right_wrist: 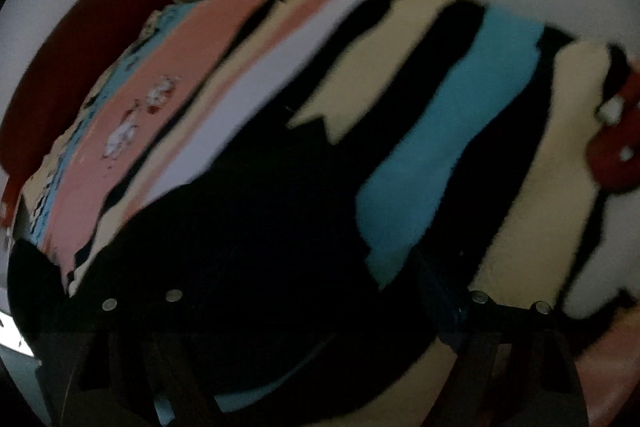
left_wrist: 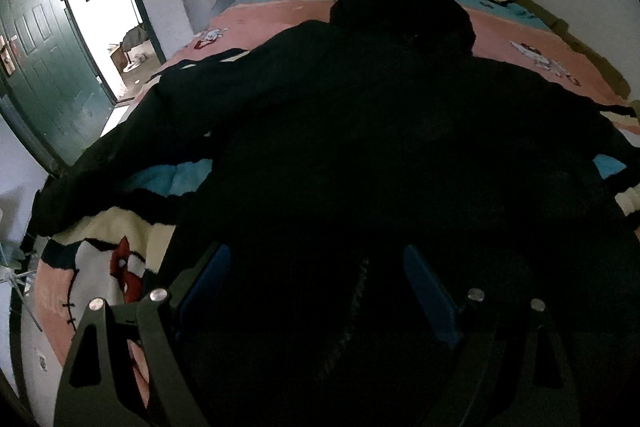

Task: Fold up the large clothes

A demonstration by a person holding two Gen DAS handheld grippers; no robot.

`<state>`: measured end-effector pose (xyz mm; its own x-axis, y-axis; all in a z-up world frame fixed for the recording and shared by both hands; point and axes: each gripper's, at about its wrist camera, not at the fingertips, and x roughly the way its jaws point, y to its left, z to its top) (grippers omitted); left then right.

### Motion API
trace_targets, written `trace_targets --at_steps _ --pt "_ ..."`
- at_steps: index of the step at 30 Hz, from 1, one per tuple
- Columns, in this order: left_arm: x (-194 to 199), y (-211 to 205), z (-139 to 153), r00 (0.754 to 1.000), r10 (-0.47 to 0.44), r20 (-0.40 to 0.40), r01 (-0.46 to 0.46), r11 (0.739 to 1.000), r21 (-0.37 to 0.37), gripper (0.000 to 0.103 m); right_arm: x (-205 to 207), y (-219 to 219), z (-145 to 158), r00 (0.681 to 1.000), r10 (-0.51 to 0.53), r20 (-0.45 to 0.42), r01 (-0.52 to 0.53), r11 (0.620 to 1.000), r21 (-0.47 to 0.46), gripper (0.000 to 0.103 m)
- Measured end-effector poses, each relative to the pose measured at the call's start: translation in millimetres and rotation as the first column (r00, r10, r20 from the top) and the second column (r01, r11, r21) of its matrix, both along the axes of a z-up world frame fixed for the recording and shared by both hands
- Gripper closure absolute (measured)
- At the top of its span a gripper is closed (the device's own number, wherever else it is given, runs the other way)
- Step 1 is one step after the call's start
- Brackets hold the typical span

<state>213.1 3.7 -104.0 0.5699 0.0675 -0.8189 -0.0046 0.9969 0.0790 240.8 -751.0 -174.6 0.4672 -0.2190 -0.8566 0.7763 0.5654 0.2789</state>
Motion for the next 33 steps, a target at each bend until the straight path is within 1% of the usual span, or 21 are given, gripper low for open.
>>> trace_targets --at_steps 2,4,5,6,9,11,14,17,20,21,22,25,27,29,31,33 --pt "0 0 -1 1.0 0.0 0.0 0.0 1.0 -0.001 0.014 3 -2 -5 1.0 0.002 0.007 -0.002 1.0 0.002 0.02" --pt "-2 1 -1 1.0 0.0 0.001 0.0 1.0 -0.004 0.014 11 1 -4 0.998 0.056 -0.005 -0.056 0.998 -0.011 0.044" --pt "-2 1 0 1.0 -0.001 0.003 0.001 1.0 -0.006 0.014 13 3 -2 0.997 0.082 0.013 -0.082 0.997 0.005 0.066" --pt "-1 2 -1 1.0 -0.002 0.004 0.002 1.0 -0.008 0.014 14 6 1 0.995 0.095 0.017 -0.095 0.995 0.011 0.074" --pt "-3 5 5 1.0 -0.003 0.017 0.003 1.0 -0.02 0.014 23 19 20 0.989 0.147 0.005 -0.147 0.988 -0.041 0.083" --pt "-7 9 11 0.999 -0.002 0.033 0.003 0.999 -0.033 0.014 24 25 34 0.985 0.169 0.036 -0.167 0.985 -0.053 0.085" --pt "-13 17 20 0.999 0.002 0.054 0.0 0.999 -0.052 0.014 25 47 63 0.973 0.212 0.093 -0.206 0.976 -0.073 0.086" --pt "-18 26 31 0.997 0.011 0.079 -0.005 0.997 -0.072 0.014 38 80 103 0.95 0.271 0.157 -0.257 0.961 -0.101 0.087" --pt "-24 40 42 0.995 0.021 0.098 -0.011 0.995 -0.1 0.014 53 127 153 0.907 0.357 0.225 -0.333 0.933 -0.138 0.087" --pt "-27 46 46 0.994 0.023 0.106 -0.011 0.994 -0.113 0.014 56 148 170 0.887 0.393 0.242 -0.365 0.919 -0.152 0.087" --pt "-31 53 51 0.993 0.026 0.117 -0.011 0.992 -0.125 0.014 56 164 181 0.874 0.416 0.251 -0.387 0.908 -0.16 0.087" --pt "-41 71 63 0.989 0.034 0.142 -0.014 0.99 -0.141 0.014 72 232 222 0.81 0.512 0.287 -0.476 0.859 -0.19 0.087" --pt "-48 86 69 0.987 0.042 0.158 -0.017 0.988 -0.156 0.014 82 269 238 0.773 0.56 0.299 -0.522 0.828 -0.204 0.087" --pt "-53 100 74 0.984 0.051 0.168 -0.022 0.986 -0.168 0.014 93 317 253 0.727 0.613 0.311 -0.575 0.79 -0.214 0.087" --pt "-59 114 77 0.982 0.063 0.178 -0.031 0.984 -0.175 0.014 105 362 262 0.689 0.656 0.309 -0.619 0.754 -0.222 0.087" --pt "-63 129 79 0.979 0.081 0.187 -0.046 0.982 -0.184 0.014 116 402 263 0.653 0.692 0.307 -0.659 0.719 -0.221 0.087"
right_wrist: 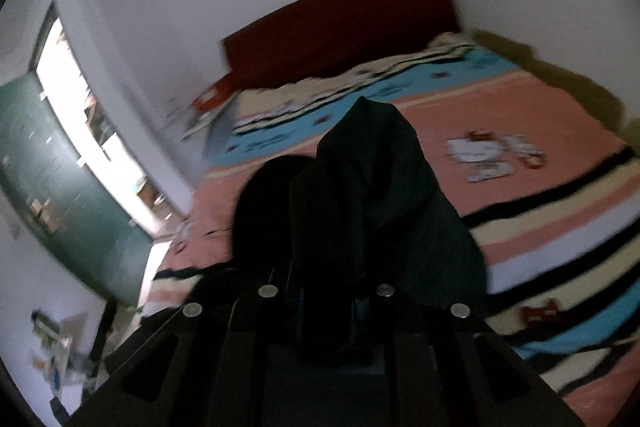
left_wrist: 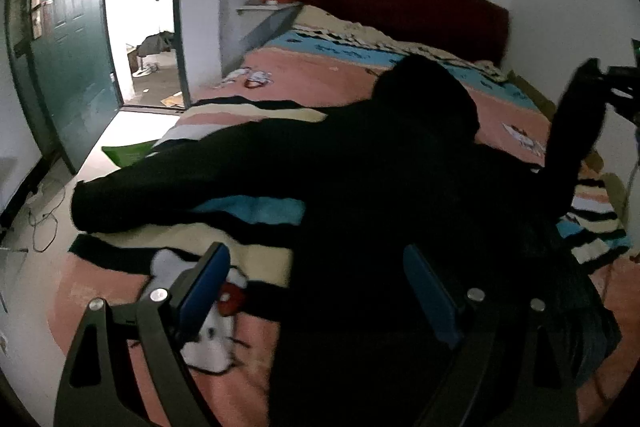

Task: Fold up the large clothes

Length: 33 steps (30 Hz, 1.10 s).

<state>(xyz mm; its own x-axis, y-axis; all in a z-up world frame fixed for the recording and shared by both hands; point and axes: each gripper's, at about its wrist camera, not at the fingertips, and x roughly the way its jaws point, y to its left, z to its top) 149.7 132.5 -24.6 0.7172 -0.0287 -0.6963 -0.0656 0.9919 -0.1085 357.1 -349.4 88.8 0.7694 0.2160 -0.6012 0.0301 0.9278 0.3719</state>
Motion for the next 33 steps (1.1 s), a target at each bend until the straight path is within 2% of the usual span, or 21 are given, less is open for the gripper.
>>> trace_targets --at_steps 5,10,17,19,22,24,25,30,33 --pt "-9 33 -3 0.998 0.059 0.007 -0.059 0.998 -0.011 0.014 36 101 -23 0.988 0.145 -0.047 -0.146 0.989 -0.009 0.087" --pt "-9 52 -13 0.995 0.101 -0.016 -0.101 0.995 -0.023 0.014 41 175 -76 0.955 0.267 -0.133 -0.275 0.96 -0.046 0.087" --pt "-1 51 -20 0.994 0.104 -0.03 -0.104 0.994 -0.014 0.014 36 234 -154 0.889 0.361 -0.283 -0.404 0.908 -0.112 0.086" --pt "1 50 -21 0.994 0.105 -0.033 -0.106 0.994 -0.017 0.014 35 243 -173 0.874 0.366 -0.321 -0.42 0.9 -0.116 0.083" --pt "6 46 -20 0.994 0.101 -0.038 -0.102 0.994 -0.034 0.014 32 252 -189 0.855 0.376 -0.356 -0.441 0.889 -0.12 0.067" --pt "11 41 -18 0.995 0.094 -0.04 -0.095 0.995 -0.03 0.014 28 257 -193 0.844 0.408 -0.348 -0.465 0.88 -0.098 0.042" --pt "14 37 -16 0.995 0.088 -0.04 -0.089 0.996 -0.025 0.014 24 257 -191 0.842 0.424 -0.335 -0.474 0.877 -0.081 0.039" --pt "42 6 -5 0.999 0.028 -0.034 -0.028 1.0 0.001 0.014 8 244 -155 0.835 0.492 -0.246 -0.516 0.856 -0.039 0.036" --pt "64 -21 0 0.999 -0.021 -0.027 0.021 1.0 0.017 0.014 1 217 -134 0.852 0.482 -0.204 -0.502 0.863 -0.053 0.036"
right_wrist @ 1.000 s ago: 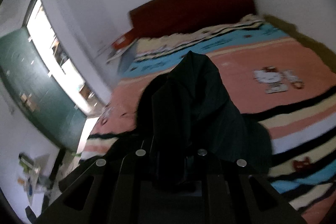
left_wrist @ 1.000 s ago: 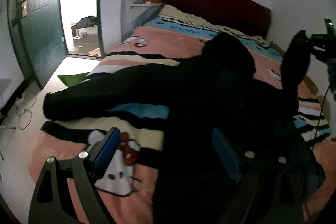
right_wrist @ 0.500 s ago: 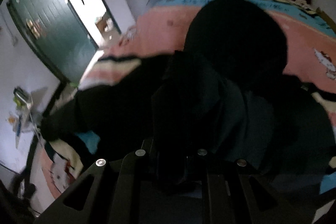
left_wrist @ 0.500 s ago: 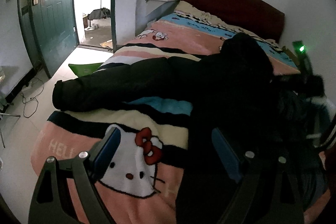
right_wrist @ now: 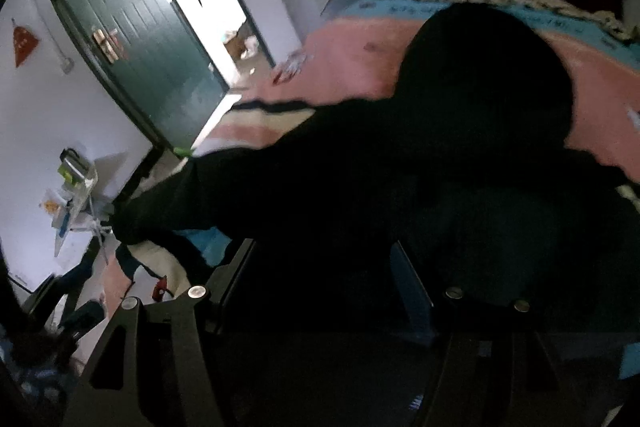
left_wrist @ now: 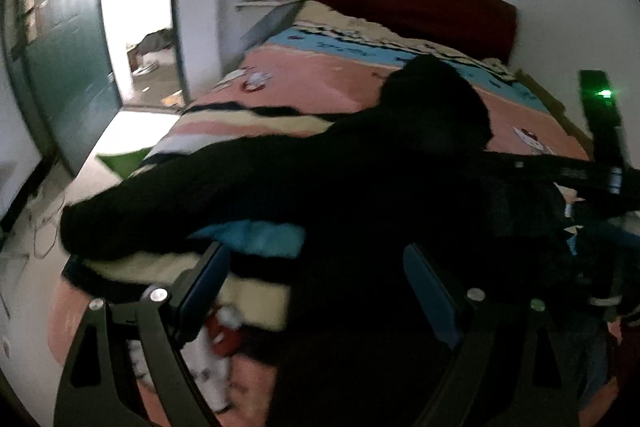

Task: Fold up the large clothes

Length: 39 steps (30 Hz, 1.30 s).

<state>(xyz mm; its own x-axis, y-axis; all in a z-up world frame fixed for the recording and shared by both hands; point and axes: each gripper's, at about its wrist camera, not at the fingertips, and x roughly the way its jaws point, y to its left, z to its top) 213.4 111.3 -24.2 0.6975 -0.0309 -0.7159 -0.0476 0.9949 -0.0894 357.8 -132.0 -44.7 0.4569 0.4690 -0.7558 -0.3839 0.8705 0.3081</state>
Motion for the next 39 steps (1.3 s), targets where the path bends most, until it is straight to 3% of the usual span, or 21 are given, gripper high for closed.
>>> trace_targets --at_steps 5,10,13,16,19,21,24,29,32,36,39 --pt "54 -55 -9 0.997 -0.074 -0.026 0.074 0.997 0.0 0.014 5 -90 15 0.987 -0.15 0.057 0.154 0.985 -0.071 0.036" --pt "115 -114 -32 0.993 -0.109 -0.036 0.111 0.993 0.042 0.014 20 -178 0 0.943 -0.321 0.086 0.331 0.931 -0.156 0.036" --pt "151 -140 -49 0.992 -0.116 -0.058 0.118 0.992 0.044 0.014 29 -202 -18 0.931 -0.358 0.077 0.366 0.915 -0.171 0.036" --pt "179 -153 -73 0.991 -0.09 -0.101 0.101 0.989 0.104 0.014 36 -212 -47 0.929 -0.368 0.042 0.37 0.912 -0.176 0.036" --pt "188 -147 -104 0.981 -0.045 -0.191 0.072 0.988 0.139 0.014 36 -220 -74 0.927 -0.376 0.006 0.372 0.912 -0.172 0.036" --pt "179 -135 -115 0.975 -0.041 -0.216 0.067 0.991 0.117 0.014 34 -221 -87 0.925 -0.38 -0.01 0.373 0.911 -0.175 0.036" --pt "160 -116 -103 0.981 -0.036 -0.19 0.052 0.996 0.078 0.014 29 -229 -94 0.916 -0.402 -0.022 0.392 0.903 -0.176 0.036" --pt "112 -63 -71 0.993 0.012 -0.117 -0.009 1.0 0.026 0.014 8 -229 -73 0.904 -0.427 0.003 0.417 0.884 -0.211 0.036" --pt "87 -18 -60 0.991 0.068 -0.113 -0.072 0.997 -0.027 0.014 -10 -224 -58 0.902 -0.432 0.017 0.426 0.883 -0.199 0.036" --pt "58 68 -64 0.969 0.204 -0.136 -0.219 0.97 -0.103 0.014 -36 -214 -41 0.897 -0.441 0.028 0.438 0.88 -0.182 0.036" --pt "32 136 -77 0.937 0.308 -0.166 -0.335 0.927 -0.168 0.014 -55 -203 -30 0.896 -0.443 0.034 0.442 0.882 -0.164 0.036"
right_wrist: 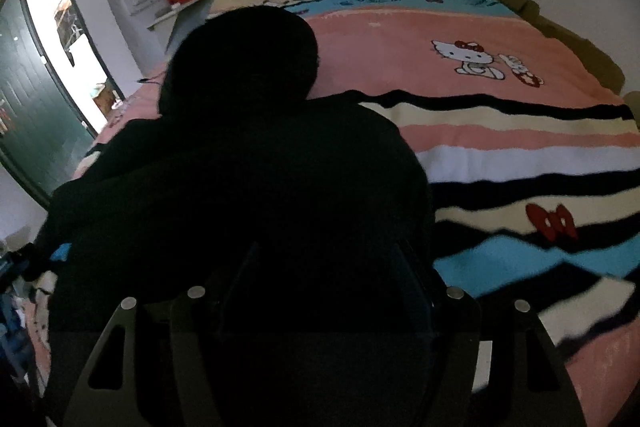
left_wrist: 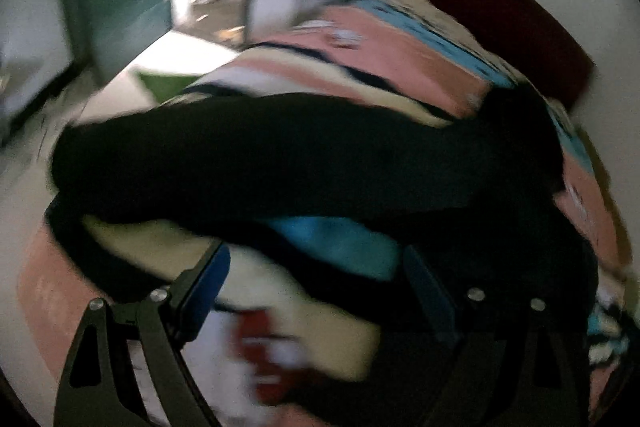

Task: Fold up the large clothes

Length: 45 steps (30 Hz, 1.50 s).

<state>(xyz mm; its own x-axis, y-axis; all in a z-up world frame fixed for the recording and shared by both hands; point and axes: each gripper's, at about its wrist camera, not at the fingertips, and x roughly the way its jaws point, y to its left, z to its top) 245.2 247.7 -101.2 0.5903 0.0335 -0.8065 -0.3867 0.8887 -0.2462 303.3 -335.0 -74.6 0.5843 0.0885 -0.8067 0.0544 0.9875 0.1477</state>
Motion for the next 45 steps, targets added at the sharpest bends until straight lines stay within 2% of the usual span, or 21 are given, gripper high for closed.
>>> trace_targets --at_steps 4,9,12,18,19,21,22,23,24,26,29,37,45 --pt "-31 84 -14 0.986 0.166 -0.016 -0.167 0.985 -0.048 0.014 -22 10 10 1.0 -0.003 0.013 0.003 1.0 0.023 0.036" --pt "-43 154 -41 0.952 0.301 -0.052 -0.306 0.934 -0.187 0.016 -46 20 14 1.0 -0.019 0.008 0.018 1.0 0.021 0.036" --pt "-37 178 -62 0.932 0.354 -0.07 -0.359 0.888 -0.286 0.016 -58 17 14 0.999 -0.04 0.002 0.04 0.999 0.029 0.036" --pt "-13 195 -71 0.903 0.427 -0.036 -0.407 0.827 -0.387 0.017 -79 6 16 0.997 -0.075 -0.009 0.075 0.997 0.005 0.036" --pt "-9 197 -73 0.9 0.435 -0.044 -0.417 0.823 -0.387 0.022 -83 3 17 0.996 -0.085 -0.007 0.085 0.996 -0.004 0.036" --pt "-5 200 -75 0.895 0.441 -0.06 -0.43 0.821 -0.377 0.043 -89 -1 19 0.995 -0.097 -0.006 0.096 0.995 -0.013 0.036" --pt "-3 200 -76 0.898 0.436 -0.061 -0.424 0.82 -0.383 0.065 -93 -4 20 0.995 -0.104 -0.005 0.104 0.994 -0.016 0.036" --pt "-2 201 -77 0.901 0.429 -0.065 -0.418 0.818 -0.396 0.08 -96 -6 20 0.994 -0.109 -0.003 0.109 0.994 -0.019 0.036" --pt "-3 203 -78 0.904 0.423 -0.06 -0.409 0.817 -0.407 0.083 -99 -9 21 0.993 -0.114 -0.002 0.114 0.993 -0.025 0.036" --pt "-1 202 -71 0.913 0.407 -0.036 -0.387 0.832 -0.397 0.09 -106 -11 22 0.992 -0.127 -0.002 0.127 0.991 -0.047 0.036" --pt "2 196 -60 0.925 0.379 -0.012 -0.358 0.862 -0.36 0.093 -116 -10 23 0.991 -0.133 0.0 0.132 0.987 -0.094 0.036" --pt "11 174 -6 0.95 0.293 0.106 -0.254 0.925 -0.284 0.095 -146 -3 25 0.992 -0.125 0.006 0.124 0.974 -0.19 0.036" --pt "10 121 56 0.962 0.156 0.224 -0.102 0.967 -0.234 0.096 -139 3 29 0.995 -0.091 0.04 0.097 0.971 -0.217 0.036"
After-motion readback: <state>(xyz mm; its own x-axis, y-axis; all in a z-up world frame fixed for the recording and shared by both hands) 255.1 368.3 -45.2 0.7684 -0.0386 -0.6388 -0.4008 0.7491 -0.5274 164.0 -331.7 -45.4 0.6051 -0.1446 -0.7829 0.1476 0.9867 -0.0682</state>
